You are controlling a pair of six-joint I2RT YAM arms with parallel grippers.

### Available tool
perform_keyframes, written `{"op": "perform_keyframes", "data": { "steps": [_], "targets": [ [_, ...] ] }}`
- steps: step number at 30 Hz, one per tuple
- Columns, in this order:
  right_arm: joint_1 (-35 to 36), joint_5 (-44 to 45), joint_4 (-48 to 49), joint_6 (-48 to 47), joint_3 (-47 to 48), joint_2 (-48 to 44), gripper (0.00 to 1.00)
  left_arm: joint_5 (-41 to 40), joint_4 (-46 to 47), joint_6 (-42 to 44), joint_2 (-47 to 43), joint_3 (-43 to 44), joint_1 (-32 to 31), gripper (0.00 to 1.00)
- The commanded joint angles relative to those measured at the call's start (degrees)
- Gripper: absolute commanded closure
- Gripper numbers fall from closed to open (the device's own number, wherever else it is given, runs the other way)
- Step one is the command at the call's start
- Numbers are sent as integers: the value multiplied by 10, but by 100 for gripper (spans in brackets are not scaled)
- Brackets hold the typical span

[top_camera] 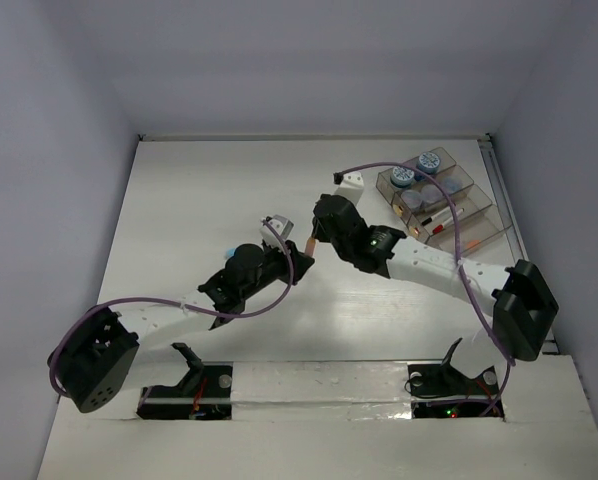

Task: Sort the stationery into containers
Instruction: Close the pen cap on the pen.

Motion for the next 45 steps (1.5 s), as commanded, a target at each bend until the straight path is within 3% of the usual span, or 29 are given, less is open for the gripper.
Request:
{"op": "perform_keyframes", "data": {
  "steps": [1, 27, 45],
  "targets": [
    [18, 62, -14, -9, 27, 1, 100, -19, 14, 8, -11, 23, -2, 100],
    [41, 91, 26, -30, 42, 1, 100, -20, 7, 13, 0, 33, -18, 100],
    [94, 160, 6, -6, 35, 23, 100, -92, -1, 1, -33, 18, -18, 100]
  ]
}}
